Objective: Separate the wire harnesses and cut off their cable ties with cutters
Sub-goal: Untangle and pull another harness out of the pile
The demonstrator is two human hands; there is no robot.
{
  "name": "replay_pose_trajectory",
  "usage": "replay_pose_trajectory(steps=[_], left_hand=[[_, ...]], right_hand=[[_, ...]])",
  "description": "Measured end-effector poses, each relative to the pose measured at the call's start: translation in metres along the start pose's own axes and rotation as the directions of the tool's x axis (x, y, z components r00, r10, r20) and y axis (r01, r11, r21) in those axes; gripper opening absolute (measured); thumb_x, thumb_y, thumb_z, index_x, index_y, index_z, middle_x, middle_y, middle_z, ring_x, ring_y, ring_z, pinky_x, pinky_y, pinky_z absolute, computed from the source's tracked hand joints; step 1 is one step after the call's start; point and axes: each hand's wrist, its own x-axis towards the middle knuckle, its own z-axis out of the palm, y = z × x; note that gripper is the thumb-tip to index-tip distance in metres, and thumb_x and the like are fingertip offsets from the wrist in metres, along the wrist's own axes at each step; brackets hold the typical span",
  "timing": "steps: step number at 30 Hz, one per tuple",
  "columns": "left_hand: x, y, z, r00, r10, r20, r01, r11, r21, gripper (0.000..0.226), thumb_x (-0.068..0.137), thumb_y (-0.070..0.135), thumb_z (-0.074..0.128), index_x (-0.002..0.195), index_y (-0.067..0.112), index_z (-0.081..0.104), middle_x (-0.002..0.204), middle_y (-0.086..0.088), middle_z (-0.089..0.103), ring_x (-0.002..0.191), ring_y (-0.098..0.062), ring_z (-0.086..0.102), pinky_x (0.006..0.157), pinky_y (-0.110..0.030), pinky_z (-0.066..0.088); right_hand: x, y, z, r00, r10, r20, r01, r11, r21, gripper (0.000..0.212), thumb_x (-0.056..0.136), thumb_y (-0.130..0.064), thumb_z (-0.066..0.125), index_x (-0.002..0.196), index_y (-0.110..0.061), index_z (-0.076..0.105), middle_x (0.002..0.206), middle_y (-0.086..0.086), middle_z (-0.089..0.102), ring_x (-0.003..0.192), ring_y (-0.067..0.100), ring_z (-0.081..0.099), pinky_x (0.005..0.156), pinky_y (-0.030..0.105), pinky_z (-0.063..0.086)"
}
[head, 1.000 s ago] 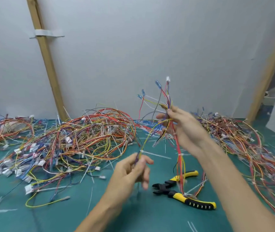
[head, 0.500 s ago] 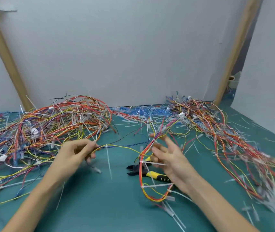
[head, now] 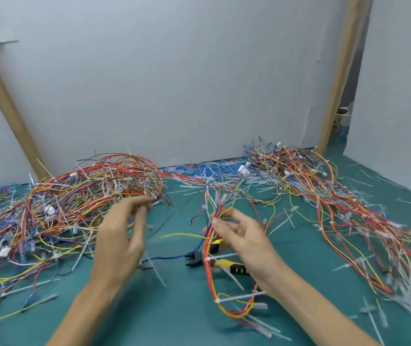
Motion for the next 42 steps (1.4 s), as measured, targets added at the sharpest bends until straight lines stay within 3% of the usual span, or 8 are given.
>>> replay_pose_trajectory(steps=[5,8,11,16,23,29,37,42], left_hand=[[0.051,0.023,0.013,0.976,0.019,0.216,-0.012,0.999,-0.035,0.022,0.093,0.006,0.066,0.106,0.025,0.066,0.095,0.014,0.069,0.085,-0.004,0.062,0.077,-0.023,0.050],[0.085,0.043,0.024,0.737,0.013,0.676,0.097,0.987,-0.125,0.017,0.089,0.021,0.075,0.103,0.028,0.070,0.090,0.008,0.073,0.083,-0.014,0.068,0.082,-0.038,0.056],[0.104,0.057,0.037,0.540,0.008,0.842,0.079,0.995,-0.060,0.015,0.084,0.038,0.078,0.098,0.036,0.073,0.075,0.011,0.066,0.065,-0.006,0.058,0.070,-0.028,0.047],[0.122,0.074,0.060,0.636,-0.056,0.769,-0.072,0.989,0.132,0.018,0.074,0.051,0.082,0.087,0.040,0.077,0.084,0.009,0.062,0.069,0.005,0.051,0.061,-0.021,0.038],[0.115,0.075,0.072,0.516,-0.047,0.855,0.033,0.999,0.034,0.025,0.086,0.022,0.078,0.111,0.025,0.075,0.064,0.003,0.074,0.052,-0.003,0.067,0.052,-0.012,0.048],[0.115,0.068,0.075,0.532,0.024,0.846,-0.039,0.999,-0.004,0.008,0.082,0.022,0.081,0.082,0.016,0.077,0.067,0.001,0.075,0.062,-0.007,0.072,0.072,-0.027,0.061],[0.117,0.060,0.070,0.499,0.038,0.866,0.066,0.994,-0.082,0.009,0.081,0.017,0.082,0.078,0.012,0.075,0.063,0.002,0.074,0.061,-0.009,0.072,0.061,-0.019,0.057],[0.123,0.057,0.063,0.643,0.065,0.763,0.031,0.993,-0.111,0.008,0.082,0.013,0.081,0.078,0.012,0.074,0.065,-0.003,0.074,0.059,-0.015,0.072,0.063,-0.029,0.061]], right_hand=[[0.000,0.010,0.006,0.999,0.004,0.052,-0.005,1.000,0.015,0.012,0.099,-0.017,0.061,0.107,-0.022,0.069,0.086,0.001,0.072,0.074,0.011,0.061,0.065,0.016,0.043],[0.002,0.012,0.004,0.999,-0.019,0.028,0.020,0.999,-0.030,0.016,0.100,-0.018,0.061,0.110,-0.026,0.070,0.082,-0.003,0.070,0.074,0.011,0.059,0.062,0.018,0.042],[0.006,0.017,-0.003,0.999,-0.022,-0.034,0.020,0.998,-0.064,0.017,0.099,-0.019,0.062,0.111,-0.027,0.070,0.074,-0.012,0.065,0.065,-0.001,0.058,0.054,0.013,0.043],[0.011,0.023,-0.010,0.998,-0.001,-0.069,-0.002,0.999,-0.042,0.020,0.101,-0.016,0.057,0.110,-0.025,0.072,0.064,-0.015,0.060,0.051,-0.002,0.048,0.045,0.012,0.034],[0.010,0.026,-0.011,0.996,-0.041,-0.075,0.030,0.989,-0.143,0.012,0.101,-0.012,0.057,0.100,-0.009,0.068,0.064,-0.005,0.042,0.052,0.006,0.033,0.044,0.016,0.028],[0.010,0.028,-0.012,0.997,-0.006,-0.073,-0.006,0.986,-0.168,0.026,0.102,-0.014,0.053,0.108,0.011,0.055,0.075,0.011,0.036,0.068,0.023,0.028,0.050,0.027,0.026],[0.011,0.028,-0.014,0.998,0.070,0.005,-0.069,0.991,-0.111,0.020,0.103,-0.029,0.054,0.104,-0.013,0.067,0.076,-0.002,0.052,0.068,0.011,0.046,0.055,0.020,0.040],[0.011,0.021,-0.012,0.994,0.071,0.087,-0.068,0.997,-0.044,0.023,0.095,-0.036,0.062,0.112,-0.025,0.073,0.079,0.010,0.041,0.065,0.024,0.019,0.047,0.020,0.023]])
